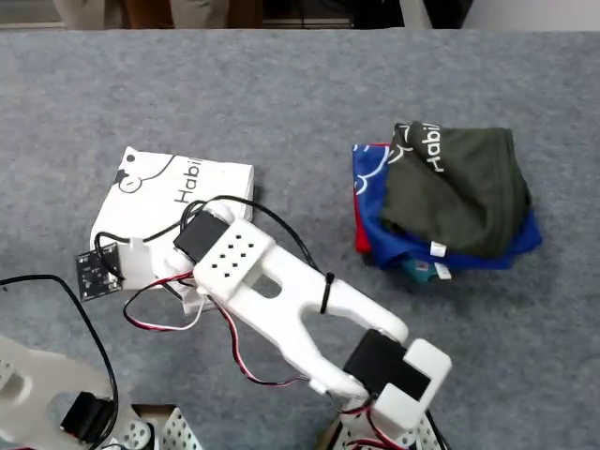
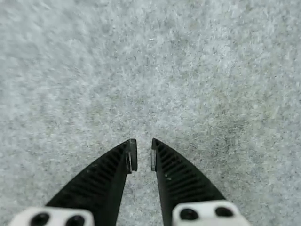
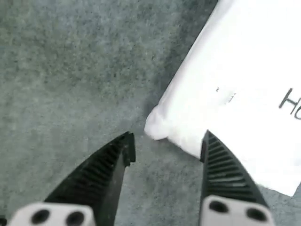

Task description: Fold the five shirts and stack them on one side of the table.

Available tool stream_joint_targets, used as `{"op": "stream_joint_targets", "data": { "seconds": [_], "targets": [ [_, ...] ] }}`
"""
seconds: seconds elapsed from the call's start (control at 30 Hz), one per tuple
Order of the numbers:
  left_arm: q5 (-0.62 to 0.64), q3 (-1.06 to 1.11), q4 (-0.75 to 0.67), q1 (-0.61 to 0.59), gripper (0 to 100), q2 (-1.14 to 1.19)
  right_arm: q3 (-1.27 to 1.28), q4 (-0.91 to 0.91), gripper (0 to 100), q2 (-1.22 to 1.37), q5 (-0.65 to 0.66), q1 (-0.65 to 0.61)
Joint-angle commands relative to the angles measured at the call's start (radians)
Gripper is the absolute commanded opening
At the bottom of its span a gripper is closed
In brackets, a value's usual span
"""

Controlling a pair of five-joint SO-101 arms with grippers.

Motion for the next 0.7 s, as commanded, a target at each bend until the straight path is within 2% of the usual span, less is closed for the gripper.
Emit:
{"op": "stream_joint_targets", "data": {
  "seconds": [0.0, 0.17, 0.37, 0.67],
  "targets": [
    [0.0, -0.005, -0.011, 0.003, 7, -0.058, 0.007, -0.124, 28.8, 0.059, 0.0, 0.008],
    [0.04, 0.002, -0.035, -0.008, 7, -0.056, -0.048, -0.212, 29.2, 0.237, -0.058, 0.01],
    [0.052, 0.014, -0.064, -0.025, 7, -0.039, -0.189, -0.199, 29.2, 0.423, -0.169, 0.036],
    [0.051, 0.014, -0.064, -0.023, 7, -0.039, -0.352, -0.086, 28.9, 0.529, -0.121, 0.147]
  ]
}}
